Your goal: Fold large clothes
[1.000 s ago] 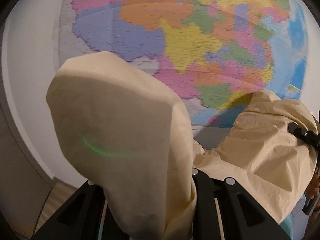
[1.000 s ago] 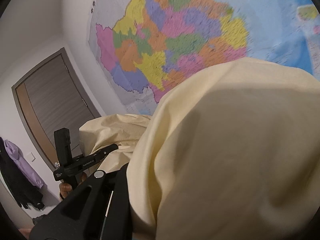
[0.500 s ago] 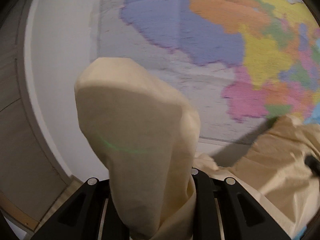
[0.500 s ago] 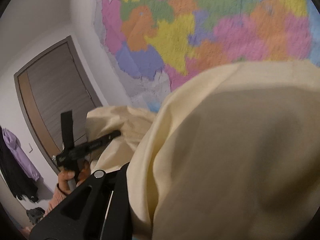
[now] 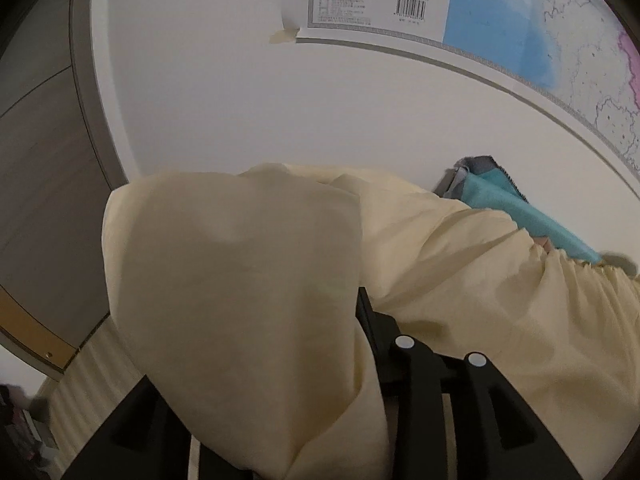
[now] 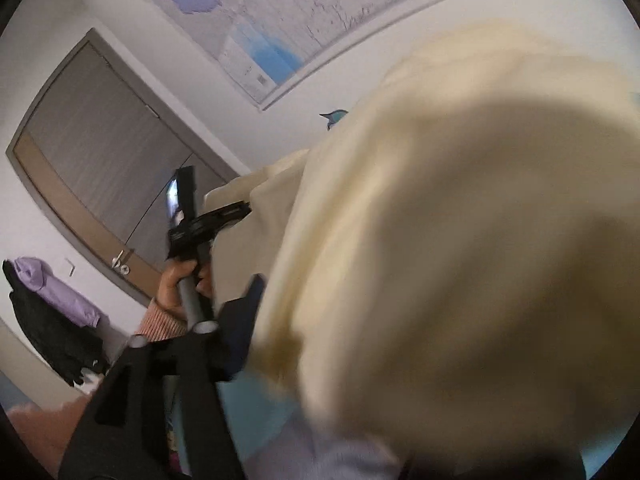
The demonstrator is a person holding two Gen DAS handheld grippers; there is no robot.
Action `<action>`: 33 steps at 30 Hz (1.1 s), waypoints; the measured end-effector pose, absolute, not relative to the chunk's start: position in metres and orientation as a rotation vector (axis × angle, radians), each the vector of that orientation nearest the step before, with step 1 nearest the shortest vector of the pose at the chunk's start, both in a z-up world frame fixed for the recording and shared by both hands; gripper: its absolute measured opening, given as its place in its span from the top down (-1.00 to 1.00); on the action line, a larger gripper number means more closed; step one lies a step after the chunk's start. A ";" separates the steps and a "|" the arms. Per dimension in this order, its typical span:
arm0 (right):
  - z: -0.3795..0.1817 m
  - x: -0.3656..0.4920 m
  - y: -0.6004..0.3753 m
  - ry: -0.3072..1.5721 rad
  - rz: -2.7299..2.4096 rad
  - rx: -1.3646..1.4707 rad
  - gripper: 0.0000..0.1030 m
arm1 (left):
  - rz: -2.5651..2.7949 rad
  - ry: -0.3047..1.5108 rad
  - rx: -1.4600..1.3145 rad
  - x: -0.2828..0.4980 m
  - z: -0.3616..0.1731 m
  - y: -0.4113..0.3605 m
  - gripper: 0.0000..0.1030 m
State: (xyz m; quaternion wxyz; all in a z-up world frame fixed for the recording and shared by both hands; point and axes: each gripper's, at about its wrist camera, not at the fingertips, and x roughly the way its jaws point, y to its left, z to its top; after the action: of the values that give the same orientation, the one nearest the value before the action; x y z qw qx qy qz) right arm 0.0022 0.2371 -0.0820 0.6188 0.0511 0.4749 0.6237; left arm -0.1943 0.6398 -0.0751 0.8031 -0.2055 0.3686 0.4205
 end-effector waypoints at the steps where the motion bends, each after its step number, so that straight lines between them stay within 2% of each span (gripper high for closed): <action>1: -0.081 0.003 0.224 1.100 1.426 0.112 -0.31 | 0.905 0.800 -0.427 -0.196 -0.076 0.638 0.34; 3: -0.077 0.011 0.204 1.090 1.377 0.101 -0.33 | 0.922 0.828 -0.412 -0.194 -0.078 0.634 0.21; 6: -0.069 0.023 0.176 1.056 1.271 0.092 -0.22 | 0.935 0.842 -0.400 -0.191 -0.074 0.626 0.06; 8: -0.070 0.034 0.165 1.052 1.214 0.093 -0.07 | 0.921 0.829 -0.413 -0.197 -0.066 0.620 -0.08; 10: -0.072 0.045 0.167 1.032 1.174 0.110 -0.06 | 0.892 0.799 -0.431 -0.200 -0.057 0.612 -0.33; 11: -0.074 0.050 0.175 1.043 1.179 0.113 -0.06 | 0.870 0.791 -0.439 -0.201 -0.054 0.608 -0.37; 12: -0.077 0.050 0.182 1.059 1.190 0.106 0.11 | 0.851 0.790 -0.439 -0.200 -0.052 0.605 -0.40; 13: -0.081 0.051 0.186 1.076 1.215 0.101 0.46 | 0.851 0.796 -0.416 -0.195 -0.053 0.602 -0.40; 15: -0.088 0.039 0.195 1.092 1.246 0.053 0.74 | 0.871 0.824 -0.389 -0.185 -0.062 0.604 -0.37; 16: -0.089 0.031 0.197 1.097 1.280 0.035 0.84 | 0.892 0.844 -0.408 -0.180 -0.069 0.609 -0.27; 18: -0.085 0.017 0.197 1.069 1.320 -0.011 0.86 | 0.911 0.847 -0.431 -0.176 -0.076 0.617 -0.14; 20: -0.091 0.012 0.200 1.085 1.318 -0.087 0.86 | 0.955 0.854 -0.433 -0.170 -0.084 0.626 -0.10; 23: -0.094 0.021 0.198 1.107 1.273 -0.097 0.67 | 0.956 0.863 -0.451 -0.167 -0.088 0.630 -0.08; 24: -0.091 0.022 0.193 1.097 1.259 -0.099 0.52 | 0.951 0.855 -0.440 -0.170 -0.084 0.627 -0.08; 25: -0.086 0.024 0.189 1.077 1.235 -0.113 0.26 | 0.950 0.846 -0.434 -0.174 -0.081 0.625 -0.14; 26: -0.082 0.026 0.187 1.061 1.217 -0.120 0.18 | 0.938 0.835 -0.432 -0.182 -0.076 0.620 -0.17; 28: -0.067 0.032 0.181 1.018 1.187 -0.111 0.13 | 0.912 0.811 -0.439 -0.197 -0.066 0.614 -0.28; 33: -0.021 0.045 0.182 0.868 1.174 -0.075 0.06 | 0.842 0.684 -0.403 -0.237 -0.027 0.583 -0.35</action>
State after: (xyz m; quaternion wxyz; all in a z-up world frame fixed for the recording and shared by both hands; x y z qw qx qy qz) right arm 0.0455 0.1817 -0.0215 0.7446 -0.0341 0.3962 0.5361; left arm -0.2373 0.5829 -0.0272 0.8372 -0.1904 0.3231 0.3981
